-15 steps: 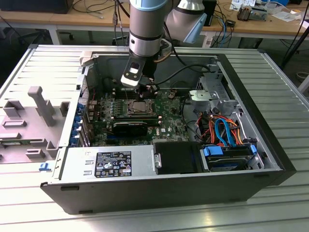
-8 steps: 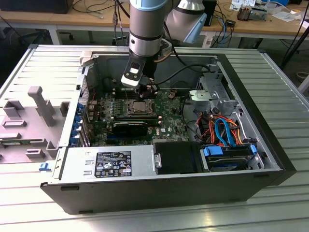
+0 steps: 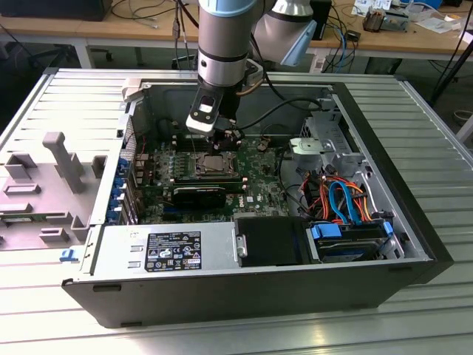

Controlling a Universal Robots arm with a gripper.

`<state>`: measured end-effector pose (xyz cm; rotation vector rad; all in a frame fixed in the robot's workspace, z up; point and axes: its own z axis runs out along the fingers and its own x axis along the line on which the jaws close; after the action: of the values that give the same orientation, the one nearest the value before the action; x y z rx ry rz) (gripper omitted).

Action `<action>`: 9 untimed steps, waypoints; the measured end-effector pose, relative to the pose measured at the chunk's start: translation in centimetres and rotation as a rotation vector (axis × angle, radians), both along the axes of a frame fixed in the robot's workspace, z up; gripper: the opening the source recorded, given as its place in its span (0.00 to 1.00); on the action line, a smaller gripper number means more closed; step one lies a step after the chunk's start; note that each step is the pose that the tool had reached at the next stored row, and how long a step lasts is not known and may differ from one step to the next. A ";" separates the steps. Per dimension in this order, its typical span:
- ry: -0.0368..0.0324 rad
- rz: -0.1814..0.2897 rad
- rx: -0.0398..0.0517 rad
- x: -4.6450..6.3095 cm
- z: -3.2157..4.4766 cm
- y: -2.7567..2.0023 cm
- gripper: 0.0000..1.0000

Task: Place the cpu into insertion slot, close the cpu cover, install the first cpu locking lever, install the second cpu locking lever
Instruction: 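Install the first cpu locking lever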

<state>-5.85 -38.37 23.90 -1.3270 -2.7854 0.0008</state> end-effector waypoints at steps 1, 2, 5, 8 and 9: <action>0.0000 0.003 0.0000 0.0 0.00 0.00 0.11; 0.0000 0.004 0.0000 0.0 0.00 0.00 0.11; 0.0000 0.008 0.0000 0.0 0.00 0.00 0.11; 0.0000 0.012 0.0000 0.0 0.00 0.00 0.11; -0.0001 0.013 -0.0001 0.0 0.00 0.00 0.11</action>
<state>-5.85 -38.37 23.90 -1.3084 -2.7944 0.0014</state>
